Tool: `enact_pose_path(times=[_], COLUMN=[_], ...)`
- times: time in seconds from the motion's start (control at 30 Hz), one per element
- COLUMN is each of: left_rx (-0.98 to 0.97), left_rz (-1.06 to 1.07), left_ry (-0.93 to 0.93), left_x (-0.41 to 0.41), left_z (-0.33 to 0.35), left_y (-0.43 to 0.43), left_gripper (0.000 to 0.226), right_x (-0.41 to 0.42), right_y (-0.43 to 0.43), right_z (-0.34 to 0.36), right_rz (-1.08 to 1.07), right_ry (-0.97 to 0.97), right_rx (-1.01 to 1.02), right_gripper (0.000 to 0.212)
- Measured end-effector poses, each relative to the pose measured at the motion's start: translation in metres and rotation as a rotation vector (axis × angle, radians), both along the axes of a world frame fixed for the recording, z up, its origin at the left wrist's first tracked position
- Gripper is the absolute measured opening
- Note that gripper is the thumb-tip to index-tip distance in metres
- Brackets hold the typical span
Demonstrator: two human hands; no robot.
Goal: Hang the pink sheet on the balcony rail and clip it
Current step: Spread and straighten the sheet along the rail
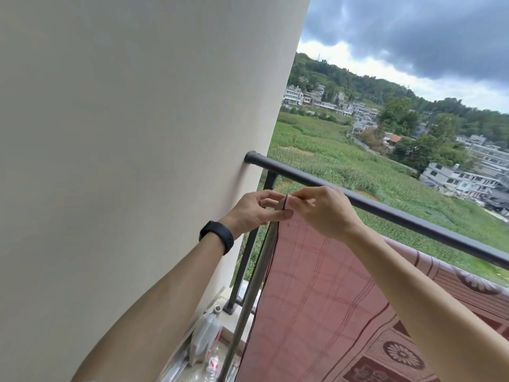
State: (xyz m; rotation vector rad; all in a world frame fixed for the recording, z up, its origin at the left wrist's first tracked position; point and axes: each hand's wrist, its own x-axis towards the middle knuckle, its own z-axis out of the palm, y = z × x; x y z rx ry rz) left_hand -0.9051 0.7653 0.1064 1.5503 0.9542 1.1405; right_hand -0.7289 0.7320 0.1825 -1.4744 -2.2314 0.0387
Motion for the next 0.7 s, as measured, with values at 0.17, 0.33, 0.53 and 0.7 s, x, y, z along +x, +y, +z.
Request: enact_pose_path(times=[0.17,0.33,0.53,0.7], left_rx=[0.092,0.142,-0.178,-0.115], left_rz=[0.064,0.198,-0.005,0.170], left_ry=[0.037,-0.177,-0.123,-0.288], left_x=[-0.019,-0.020,-0.005,-0.010], left_z=[0.018,0.017,-0.052,-0.038], left_y=[0.007,0.004,-0.007,-0.002], left_gripper=[0.033,0.021,0.051,0.014], right_x=[-0.020,-0.031,-0.004,-0.016], right_y=[0.010,0.015,0.020,0.016], right_z=[0.003,0.003,-0.006,-0.012], right_rz=[-0.046,0.006,-0.117,-0.076], right_ry=[0.023,0.152,-0.215,-0.085], right_rx=[0.146,0.182,0.050,0.124], right_gripper=[0.020,0.019,0.052,0.028])
